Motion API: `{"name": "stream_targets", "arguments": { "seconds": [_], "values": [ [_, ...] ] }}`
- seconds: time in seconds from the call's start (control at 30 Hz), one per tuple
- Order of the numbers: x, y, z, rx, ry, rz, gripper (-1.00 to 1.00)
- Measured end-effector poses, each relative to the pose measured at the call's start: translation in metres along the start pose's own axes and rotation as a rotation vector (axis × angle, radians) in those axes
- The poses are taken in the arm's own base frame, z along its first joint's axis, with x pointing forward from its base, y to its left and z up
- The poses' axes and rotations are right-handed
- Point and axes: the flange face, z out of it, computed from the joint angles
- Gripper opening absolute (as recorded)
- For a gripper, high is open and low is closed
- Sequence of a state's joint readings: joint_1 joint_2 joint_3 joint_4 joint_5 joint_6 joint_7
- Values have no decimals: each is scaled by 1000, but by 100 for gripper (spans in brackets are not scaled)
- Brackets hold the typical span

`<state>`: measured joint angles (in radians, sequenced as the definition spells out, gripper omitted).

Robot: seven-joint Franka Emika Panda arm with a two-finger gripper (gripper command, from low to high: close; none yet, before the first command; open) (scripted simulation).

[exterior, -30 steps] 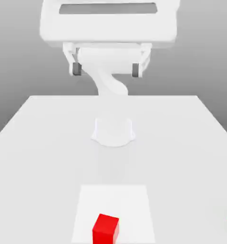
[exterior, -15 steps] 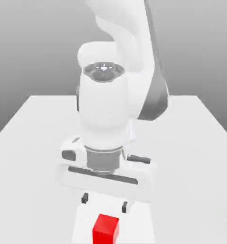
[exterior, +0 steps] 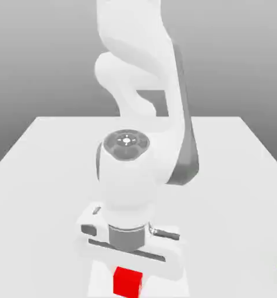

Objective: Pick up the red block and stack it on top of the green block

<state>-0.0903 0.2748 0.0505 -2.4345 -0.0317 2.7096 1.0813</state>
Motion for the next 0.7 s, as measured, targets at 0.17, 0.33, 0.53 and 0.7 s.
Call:
{"name": "stream_targets", "arguments": {
  "seconds": [0.17,0.33,0.53,0.7],
  "values": [
    [-92,-54,-24,-3,-4,-335,-100],
    [-215,-89,-37,-3,-5,-725,-100],
    [-347,-101,2,-1,-2,-1122,100],
    [-347,-101,2,-1,-2,-1122,100]
  ]
}}
